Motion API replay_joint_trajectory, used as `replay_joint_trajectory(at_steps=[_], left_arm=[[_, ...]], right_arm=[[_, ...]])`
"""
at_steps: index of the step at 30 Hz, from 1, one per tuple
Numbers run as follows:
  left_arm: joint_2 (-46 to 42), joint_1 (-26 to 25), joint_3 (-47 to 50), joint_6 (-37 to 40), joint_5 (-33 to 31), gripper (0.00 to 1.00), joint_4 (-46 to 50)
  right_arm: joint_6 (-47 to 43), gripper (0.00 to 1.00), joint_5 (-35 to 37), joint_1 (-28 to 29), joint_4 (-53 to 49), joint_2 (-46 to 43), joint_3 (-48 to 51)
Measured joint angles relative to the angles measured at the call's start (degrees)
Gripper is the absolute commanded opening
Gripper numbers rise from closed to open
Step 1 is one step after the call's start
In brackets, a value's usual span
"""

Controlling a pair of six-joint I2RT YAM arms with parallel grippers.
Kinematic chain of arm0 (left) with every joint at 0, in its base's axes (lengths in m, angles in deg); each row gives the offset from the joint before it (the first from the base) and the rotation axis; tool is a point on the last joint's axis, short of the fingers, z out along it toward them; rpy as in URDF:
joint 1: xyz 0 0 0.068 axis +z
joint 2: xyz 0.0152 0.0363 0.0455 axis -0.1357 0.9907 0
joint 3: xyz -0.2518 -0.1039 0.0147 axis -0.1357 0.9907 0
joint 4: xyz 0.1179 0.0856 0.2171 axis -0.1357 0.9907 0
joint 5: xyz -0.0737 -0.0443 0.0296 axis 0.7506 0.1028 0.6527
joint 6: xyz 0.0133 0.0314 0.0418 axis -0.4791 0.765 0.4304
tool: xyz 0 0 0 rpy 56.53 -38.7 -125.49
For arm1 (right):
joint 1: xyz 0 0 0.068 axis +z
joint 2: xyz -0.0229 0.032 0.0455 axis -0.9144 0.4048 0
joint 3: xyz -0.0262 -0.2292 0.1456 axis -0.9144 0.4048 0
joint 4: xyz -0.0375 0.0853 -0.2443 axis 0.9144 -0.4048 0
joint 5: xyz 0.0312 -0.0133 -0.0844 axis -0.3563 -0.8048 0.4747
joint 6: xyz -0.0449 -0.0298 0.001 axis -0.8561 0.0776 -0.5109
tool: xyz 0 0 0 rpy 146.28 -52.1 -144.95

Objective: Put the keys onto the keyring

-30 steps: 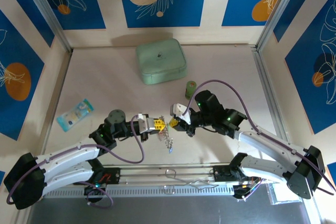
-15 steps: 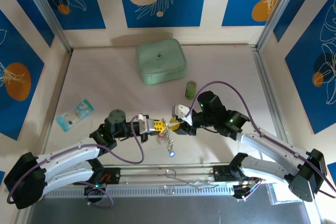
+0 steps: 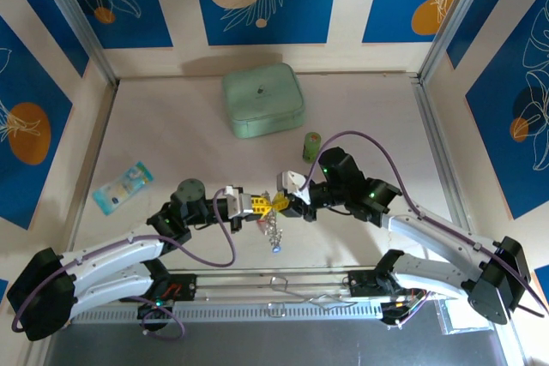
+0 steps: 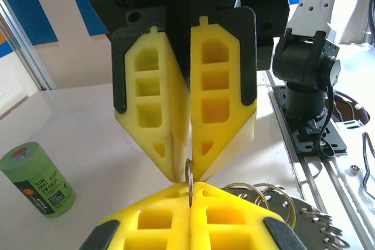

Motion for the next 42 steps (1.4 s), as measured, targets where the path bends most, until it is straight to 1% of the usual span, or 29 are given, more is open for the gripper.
replay_joint_trajectory(at_steps=[2,4,6,8,11,17,23,25,29,34,39,40,41,42], left_arm=[[0.11,0.00,0.00,-0.17,0.02,0.00,0.02],[0.28,0.00,0.00,-0.42,-0.09,0.00,0.00],[0.28,0.00,0.00,-0.33,-0.42,0.24,0.26],[0.22,-0.07,0.00,-0.20,-0.94,0.33,0.57],[-0.20,-0.17,-0.66,0.35,-2.23,0.38,3.28],[-0.87,-0.26,-4.02,1.99,-3.91,0.40,11.34],[0.15,-0.26,-6.93,3.28,-3.85,0.37,16.02],[0.52,-0.26,-7.15,3.32,-3.85,0.34,16.68],[1.09,-0.26,-7.23,4.13,-3.76,0.22,17.75],[1.29,-0.26,-7.87,4.81,-3.32,0.12,19.28],[1.84,-0.37,-8.09,5.55,-2.75,0.00,19.87],[1.84,-0.37,-8.09,5.62,-2.71,0.00,19.89],[1.84,-0.37,-8.09,5.64,-2.71,0.00,19.87],[1.84,-0.37,-8.09,5.64,-2.69,0.00,19.78]], right_arm=[[-0.42,0.00,-0.04,0.07,-0.11,0.00,0.00],[-0.59,0.00,-0.04,0.04,-0.26,0.07,0.00],[-0.94,0.00,0.20,0.07,-0.55,0.17,-0.04],[-1.42,0.00,0.66,0.07,-1.36,0.35,-0.26],[-2.93,0.00,1.95,0.07,-4.70,0.85,-1.14],[-6.54,0.00,4.68,0.17,-11.65,3.45,-6.29],[-9.11,0.00,7.37,1.84,-16.74,6.19,-11.19],[-9.79,0.00,8.13,2.49,-17.94,6.93,-12.04],[-10.73,0.00,9.49,3.78,-20.11,8.11,-13.09],[-11.45,0.00,10.75,4.66,-21.35,8.96,-14.36],[-11.43,0.01,11.23,4.92,-21.22,8.94,-14.43],[-11.41,0.08,11.30,4.96,-21.20,8.92,-14.43],[-11.23,0.18,11.41,4.98,-21.09,8.85,-14.40],[-10.84,0.25,11.41,4.98,-20.61,8.57,-14.12]])
